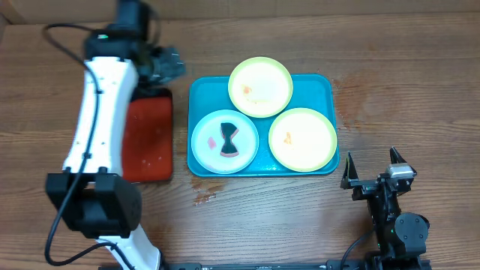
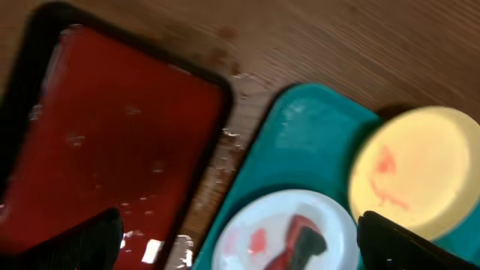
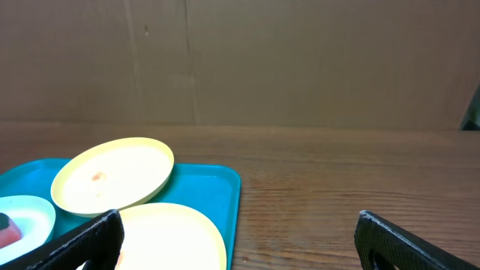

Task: Clean dirty plates on tray and stack at the side
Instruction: 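Reach the right gripper to the white plate's rim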

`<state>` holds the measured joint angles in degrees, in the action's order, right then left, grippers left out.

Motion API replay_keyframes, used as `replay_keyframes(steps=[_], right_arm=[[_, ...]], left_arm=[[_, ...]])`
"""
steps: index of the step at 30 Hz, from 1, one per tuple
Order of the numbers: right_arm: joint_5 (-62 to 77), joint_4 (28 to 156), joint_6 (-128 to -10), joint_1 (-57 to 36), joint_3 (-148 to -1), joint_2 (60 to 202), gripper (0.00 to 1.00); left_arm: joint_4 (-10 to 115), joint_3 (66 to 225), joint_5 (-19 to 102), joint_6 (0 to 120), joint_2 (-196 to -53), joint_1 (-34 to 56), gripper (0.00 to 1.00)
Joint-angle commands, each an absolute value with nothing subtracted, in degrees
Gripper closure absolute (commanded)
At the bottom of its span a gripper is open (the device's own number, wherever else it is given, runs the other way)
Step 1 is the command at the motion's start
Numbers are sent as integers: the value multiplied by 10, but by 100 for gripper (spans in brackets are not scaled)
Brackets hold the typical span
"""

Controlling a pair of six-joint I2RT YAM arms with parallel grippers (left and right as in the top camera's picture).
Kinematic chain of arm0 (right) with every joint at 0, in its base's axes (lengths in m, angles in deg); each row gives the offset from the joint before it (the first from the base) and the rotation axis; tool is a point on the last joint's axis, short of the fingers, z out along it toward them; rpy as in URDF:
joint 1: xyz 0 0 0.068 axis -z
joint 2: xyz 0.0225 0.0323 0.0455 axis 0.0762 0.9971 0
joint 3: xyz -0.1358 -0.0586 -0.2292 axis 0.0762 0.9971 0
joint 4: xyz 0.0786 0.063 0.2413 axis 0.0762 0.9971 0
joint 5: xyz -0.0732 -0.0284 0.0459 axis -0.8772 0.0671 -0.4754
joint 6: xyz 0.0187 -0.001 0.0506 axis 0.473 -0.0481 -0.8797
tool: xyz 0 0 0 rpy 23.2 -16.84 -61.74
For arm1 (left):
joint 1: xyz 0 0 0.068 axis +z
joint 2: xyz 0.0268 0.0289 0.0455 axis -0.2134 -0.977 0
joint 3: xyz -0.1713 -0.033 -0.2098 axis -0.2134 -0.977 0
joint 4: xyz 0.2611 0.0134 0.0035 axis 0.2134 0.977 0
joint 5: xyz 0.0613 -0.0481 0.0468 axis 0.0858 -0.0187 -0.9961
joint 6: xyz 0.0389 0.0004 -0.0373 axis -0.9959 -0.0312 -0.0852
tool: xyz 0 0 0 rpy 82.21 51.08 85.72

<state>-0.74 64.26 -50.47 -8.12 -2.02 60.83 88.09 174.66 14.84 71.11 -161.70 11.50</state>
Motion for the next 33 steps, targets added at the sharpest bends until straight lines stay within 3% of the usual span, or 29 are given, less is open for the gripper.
replay_keyframes(steps=[1, 7, 12, 14, 16, 18, 21, 24, 29, 33], right_arm=[[-11, 639, -503, -78, -15, 604, 0], [159, 493, -567, -80, -14, 604, 0], [264, 209, -597, -80, -16, 604, 0], [264, 162, -597, -80, -39, 604, 0], [262, 236, -597, -77, -101, 617, 0], [257, 394, -582, -75, -192, 654, 0], [245, 658, -522, -74, -361, 784, 0], [250, 816, -513, -75, -510, 948, 0], [487, 874, -606, -77, -646, 1158, 0], [653, 712, -722, -98, -661, 1295, 0]], left_arm=[[886, 1747, 141, 708, -1609, 141, 0], [908, 1741, 141, 707, -1609, 162, 1], [909, 1741, 141, 708, -1609, 160, 0], [911, 1741, 141, 708, -1609, 160, 1], [914, 1741, 141, 708, -1609, 160, 0], [915, 1741, 141, 708, -1609, 160, 0], [915, 1741, 141, 708, -1609, 160, 0], [915, 1741, 141, 708, -1609, 160, 0], [917, 1741, 141, 708, -1609, 160, 0], [930, 1741, 141, 708, -1609, 160, 0]])
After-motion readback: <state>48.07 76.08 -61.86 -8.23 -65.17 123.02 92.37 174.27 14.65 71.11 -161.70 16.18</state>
